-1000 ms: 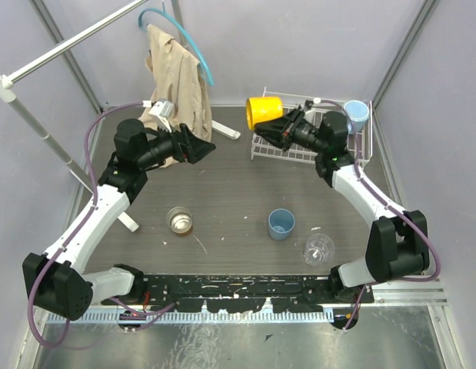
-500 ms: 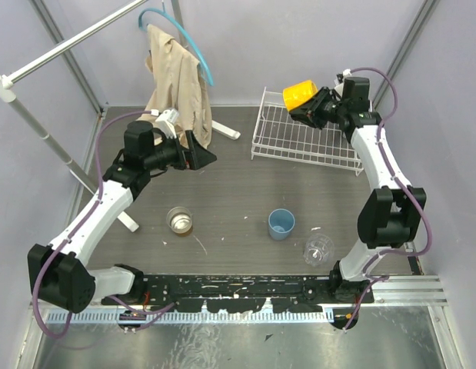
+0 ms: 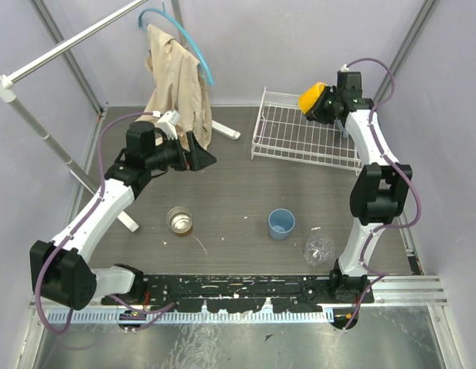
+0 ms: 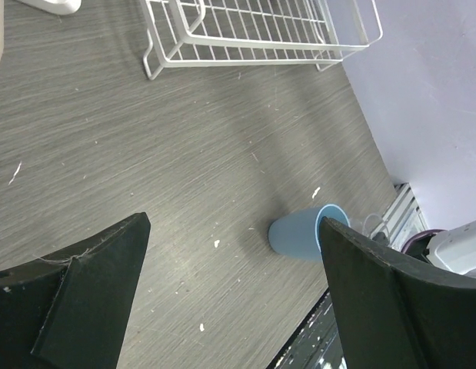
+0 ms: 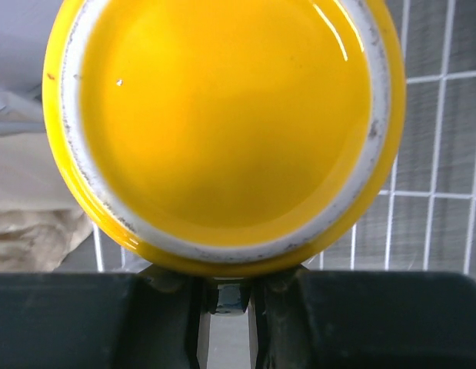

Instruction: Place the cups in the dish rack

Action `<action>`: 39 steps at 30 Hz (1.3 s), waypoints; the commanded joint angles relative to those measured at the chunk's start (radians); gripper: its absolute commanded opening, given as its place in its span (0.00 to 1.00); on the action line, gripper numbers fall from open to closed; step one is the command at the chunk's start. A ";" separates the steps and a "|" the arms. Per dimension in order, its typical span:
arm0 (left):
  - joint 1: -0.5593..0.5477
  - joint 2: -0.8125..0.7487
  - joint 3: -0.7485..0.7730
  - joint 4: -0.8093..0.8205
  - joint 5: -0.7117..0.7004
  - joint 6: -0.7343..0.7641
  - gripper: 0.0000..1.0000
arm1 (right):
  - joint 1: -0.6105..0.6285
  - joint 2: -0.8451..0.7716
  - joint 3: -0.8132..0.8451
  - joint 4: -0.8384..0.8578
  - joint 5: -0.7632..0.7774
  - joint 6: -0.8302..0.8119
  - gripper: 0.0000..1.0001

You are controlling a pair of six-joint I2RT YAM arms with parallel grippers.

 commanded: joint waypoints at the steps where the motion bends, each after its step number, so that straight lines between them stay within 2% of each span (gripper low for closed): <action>1: 0.010 0.037 -0.019 -0.004 0.020 0.019 0.98 | 0.002 0.023 0.128 0.077 0.156 -0.082 0.01; 8: 0.011 0.047 -0.026 -0.007 0.019 0.031 0.98 | -0.001 0.126 0.204 0.053 0.246 -0.149 0.01; 18: 0.011 0.084 -0.027 0.008 0.029 0.021 0.98 | -0.011 0.231 0.284 0.025 0.322 -0.379 0.01; 39: 0.011 0.144 -0.024 0.020 0.040 0.030 0.98 | -0.080 0.327 0.288 0.108 0.286 -0.392 0.01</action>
